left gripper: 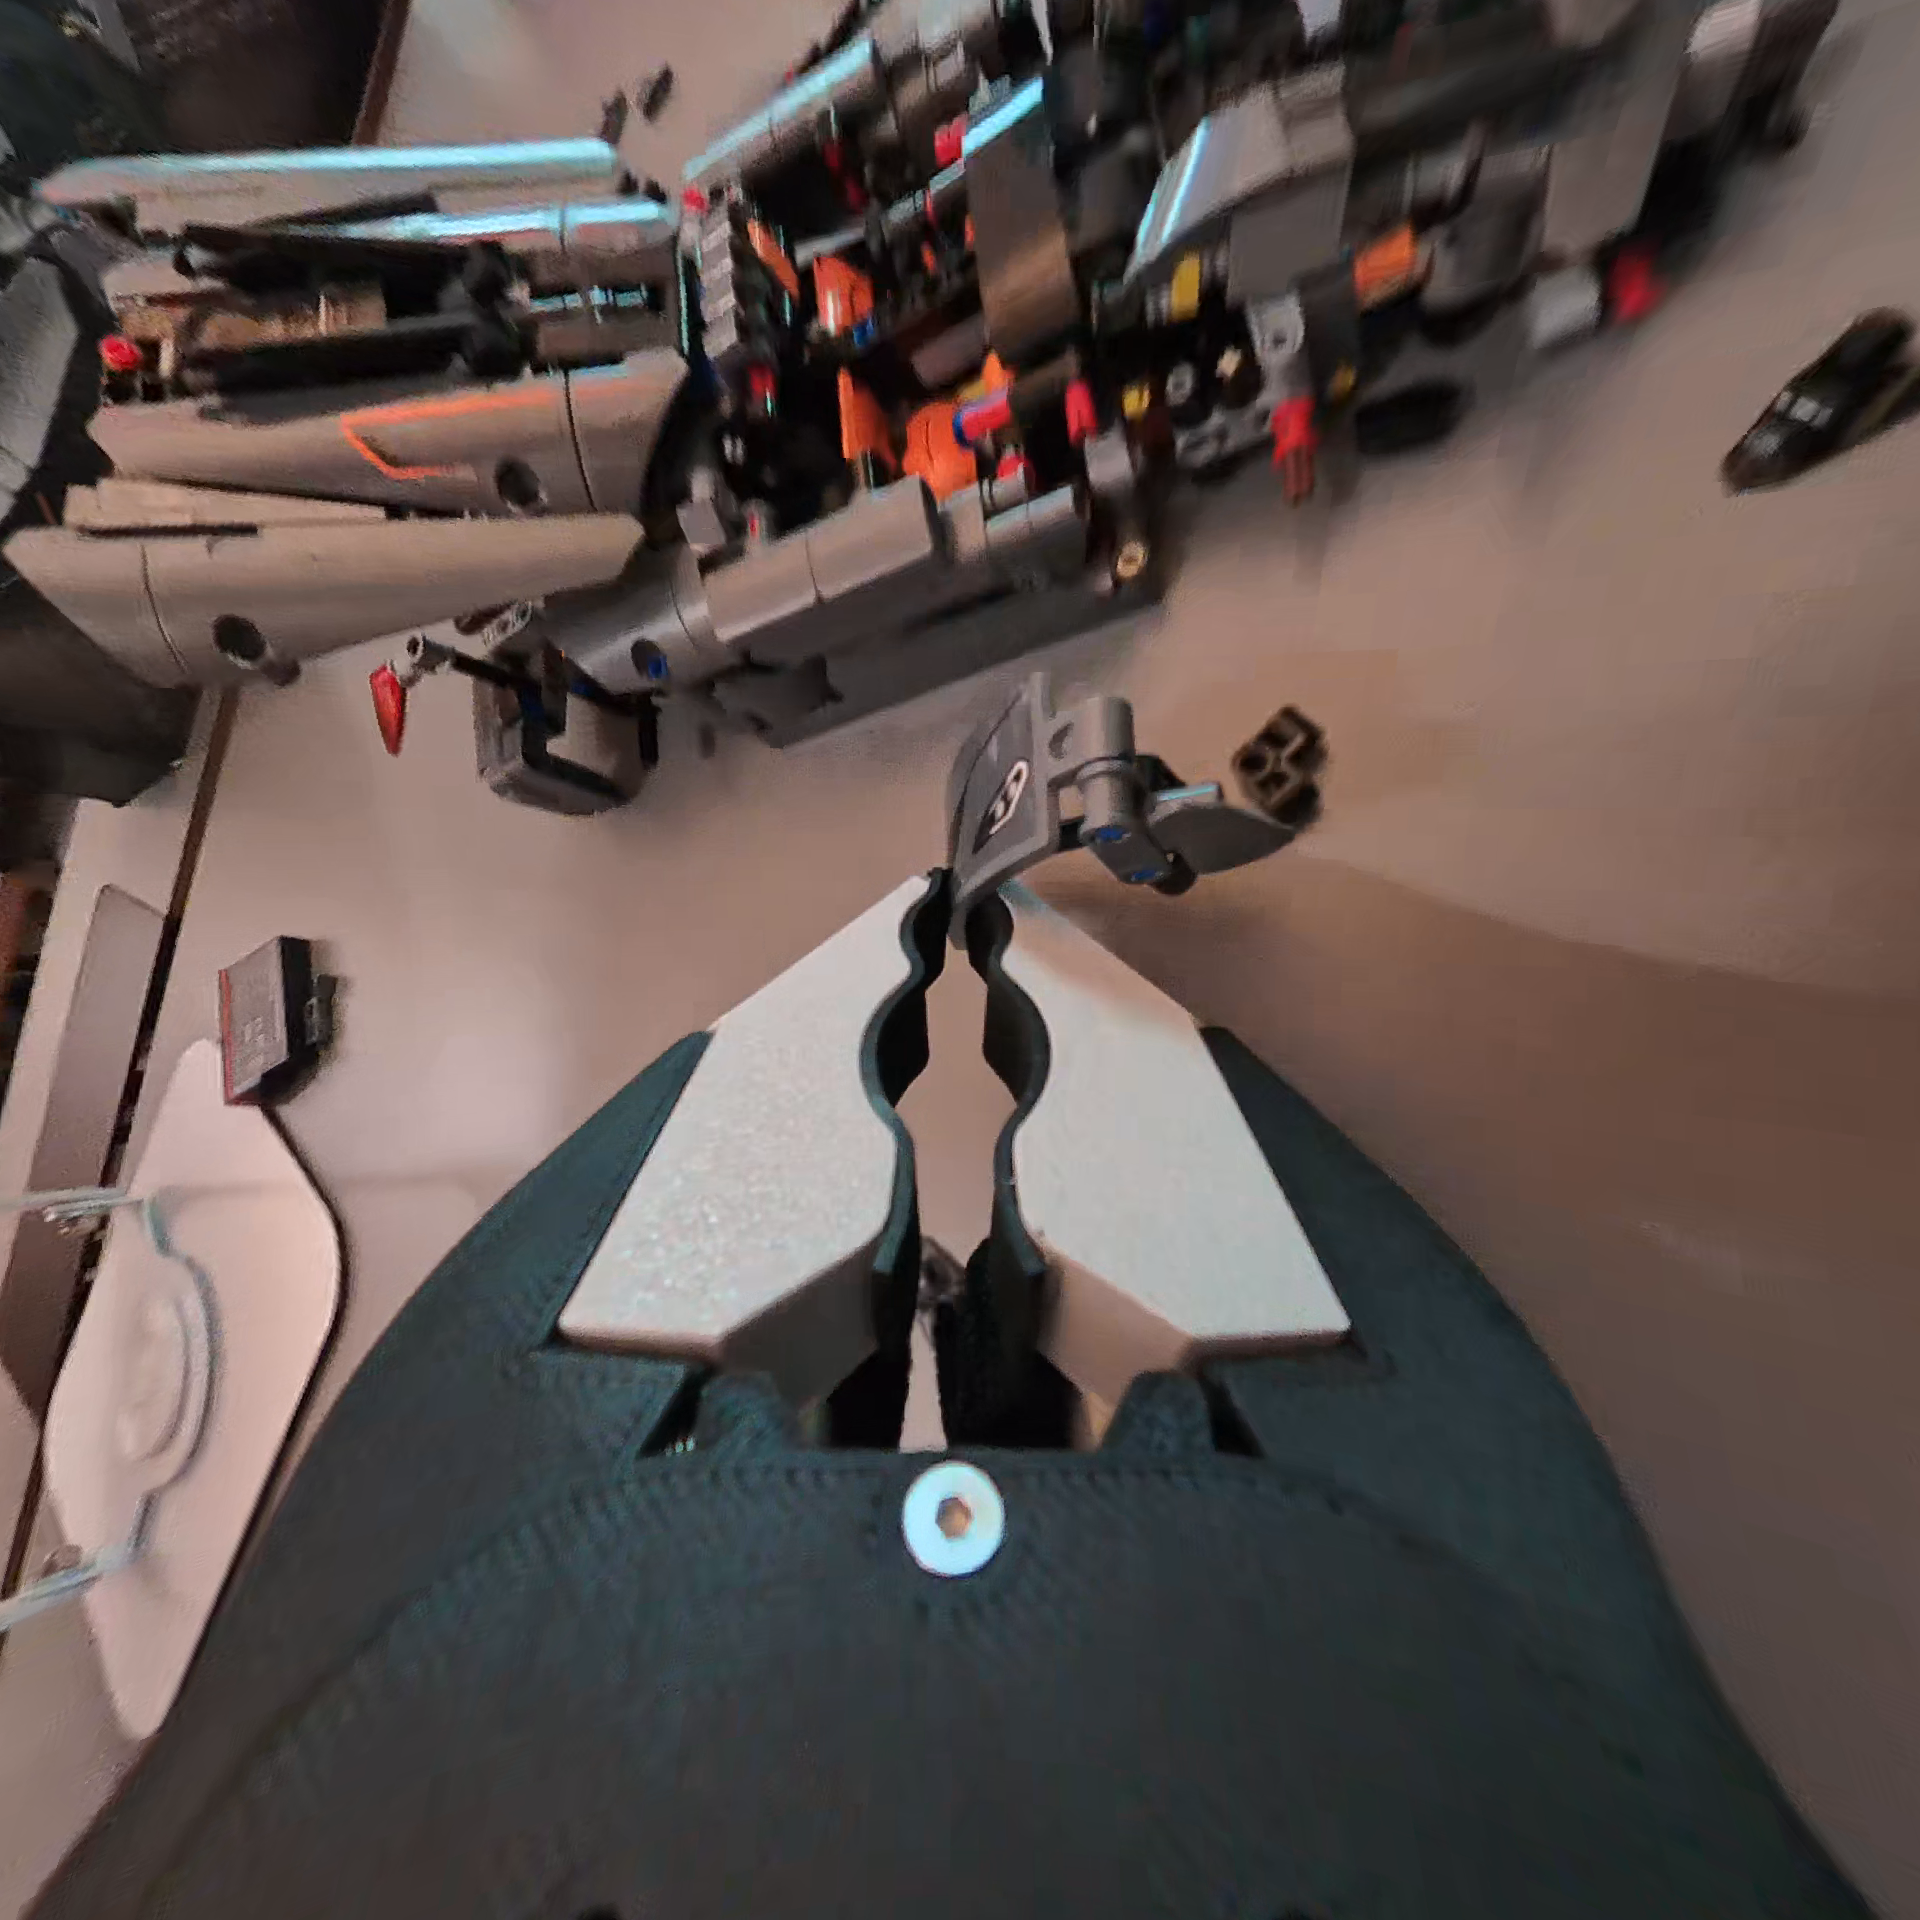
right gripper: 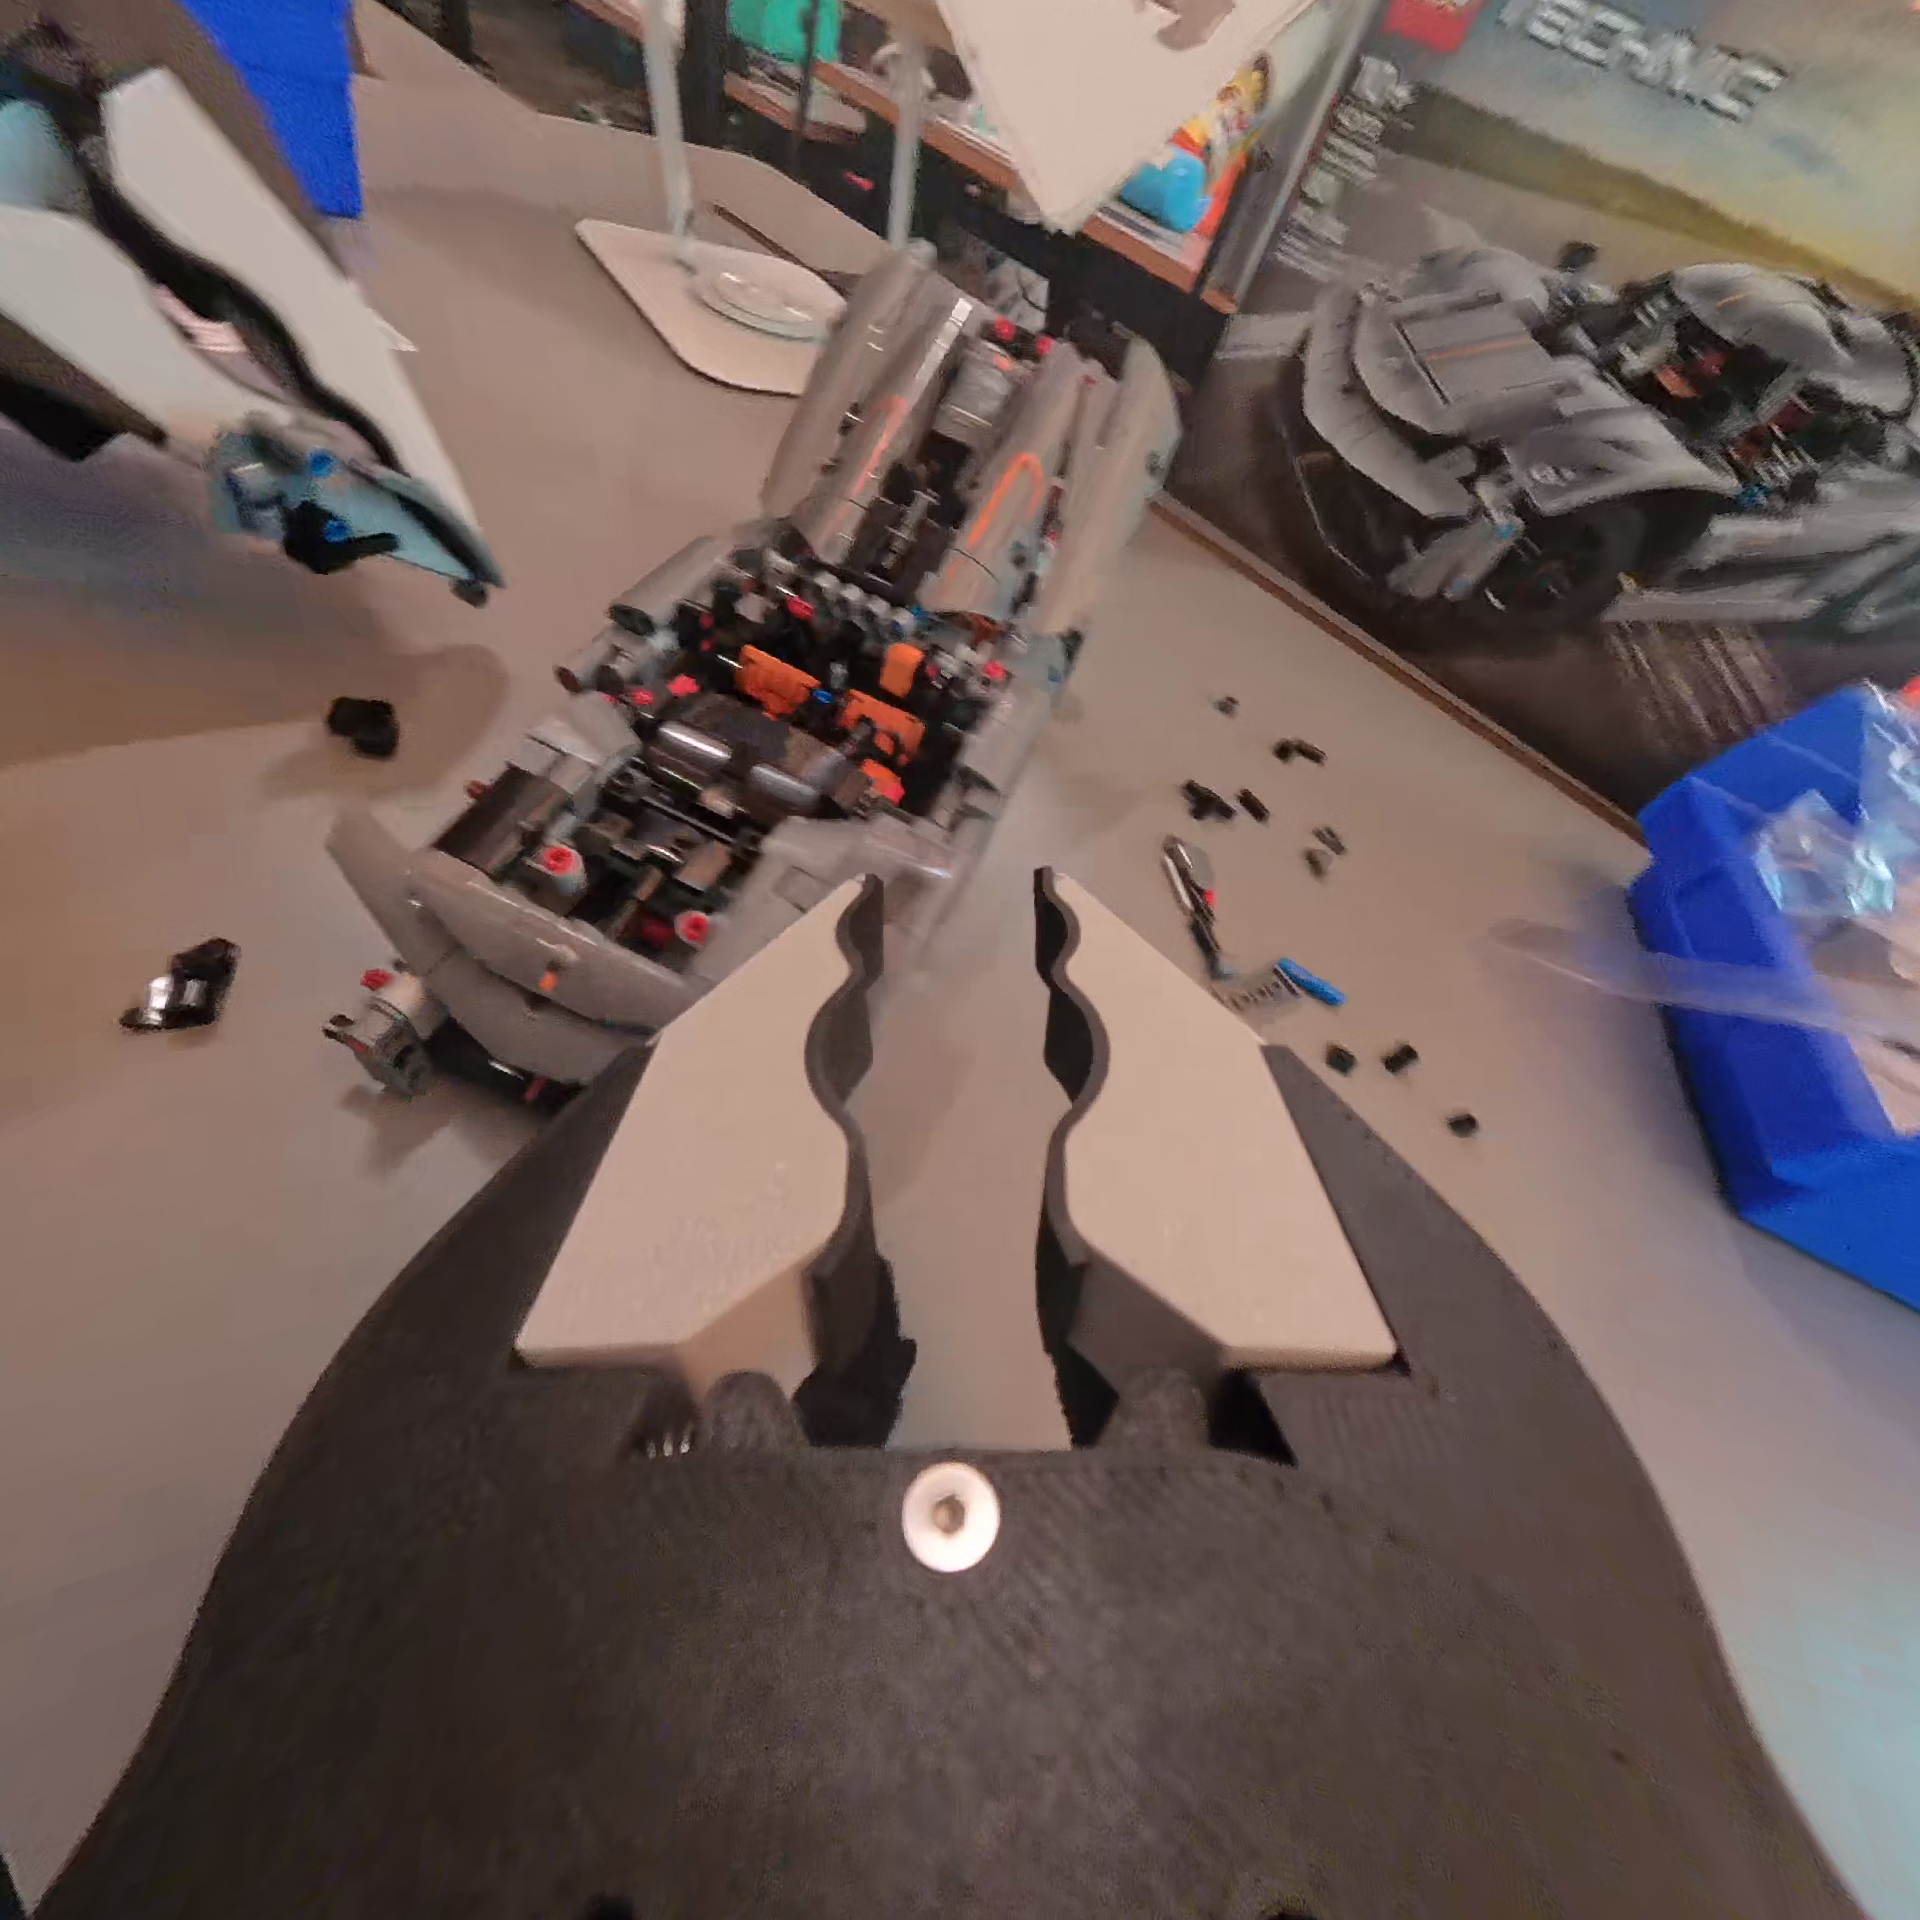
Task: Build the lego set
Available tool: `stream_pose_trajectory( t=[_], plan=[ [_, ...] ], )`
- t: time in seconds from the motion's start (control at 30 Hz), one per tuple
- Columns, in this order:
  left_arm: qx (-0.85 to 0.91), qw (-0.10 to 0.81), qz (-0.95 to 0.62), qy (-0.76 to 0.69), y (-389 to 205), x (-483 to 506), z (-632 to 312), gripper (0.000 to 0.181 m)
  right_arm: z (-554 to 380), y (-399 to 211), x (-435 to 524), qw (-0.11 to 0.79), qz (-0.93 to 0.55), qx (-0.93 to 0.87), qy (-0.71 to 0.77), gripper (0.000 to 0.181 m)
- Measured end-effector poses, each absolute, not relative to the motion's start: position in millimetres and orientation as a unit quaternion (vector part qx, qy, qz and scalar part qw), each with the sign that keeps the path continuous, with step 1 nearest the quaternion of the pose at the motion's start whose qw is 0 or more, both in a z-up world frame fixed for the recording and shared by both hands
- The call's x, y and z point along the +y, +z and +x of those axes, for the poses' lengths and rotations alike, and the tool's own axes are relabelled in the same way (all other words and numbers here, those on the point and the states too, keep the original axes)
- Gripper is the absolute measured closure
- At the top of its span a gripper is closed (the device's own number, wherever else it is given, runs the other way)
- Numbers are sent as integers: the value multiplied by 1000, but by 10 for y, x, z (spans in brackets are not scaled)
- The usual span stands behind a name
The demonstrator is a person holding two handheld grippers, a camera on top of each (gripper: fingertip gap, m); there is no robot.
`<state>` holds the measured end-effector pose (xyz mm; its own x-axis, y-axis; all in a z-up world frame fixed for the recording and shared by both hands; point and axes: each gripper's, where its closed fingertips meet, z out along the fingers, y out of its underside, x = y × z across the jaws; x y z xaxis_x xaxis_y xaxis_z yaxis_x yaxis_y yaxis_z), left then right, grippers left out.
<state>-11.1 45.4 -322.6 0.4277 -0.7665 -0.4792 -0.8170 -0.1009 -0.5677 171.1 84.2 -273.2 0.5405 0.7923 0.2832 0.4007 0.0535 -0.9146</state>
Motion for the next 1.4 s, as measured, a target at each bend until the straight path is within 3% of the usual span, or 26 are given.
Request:
stream_pose_trajectory(
  t=[0.2, 0.4, 0.63, 0.93, 1.03, 1.23, 1.4],
  plan=[
    [573, 415, -702, 86, -3336, 417, -229, 178, 2300, -2951, 1166, 523, -745, -398, 114, 156],
    [601, 422, -672, 99, -3368, 312, -240, 171, 2399, -2899, 1314, 537, -744, -388, 84, 159],
    [588, 431, -679, 81, -3272, 160, -414, 147, 2380, -2973, 1337, 538, -742, -392, 79, 161],
    [560, 464, -684, -61, -2917, -202, -65, 151, 2402, -2997, 1352, 536, -744, -394, 65, 161],
    [594, 423, -683, -33, -3118, -275, -27, 161, 2397, -3016, 1354, 533, -744, -398, 60, 161],
    [558, 399, -728, -22, -3309, -239, -136, 145, 2380, -2929, 1302, 552, -728, -401, 71, 162],
    [540, 401, -739, -26, -3359, -215, -135, 153, 2343, -2911, 1269, 556, -719, -411, 67, 163]
  ],
)
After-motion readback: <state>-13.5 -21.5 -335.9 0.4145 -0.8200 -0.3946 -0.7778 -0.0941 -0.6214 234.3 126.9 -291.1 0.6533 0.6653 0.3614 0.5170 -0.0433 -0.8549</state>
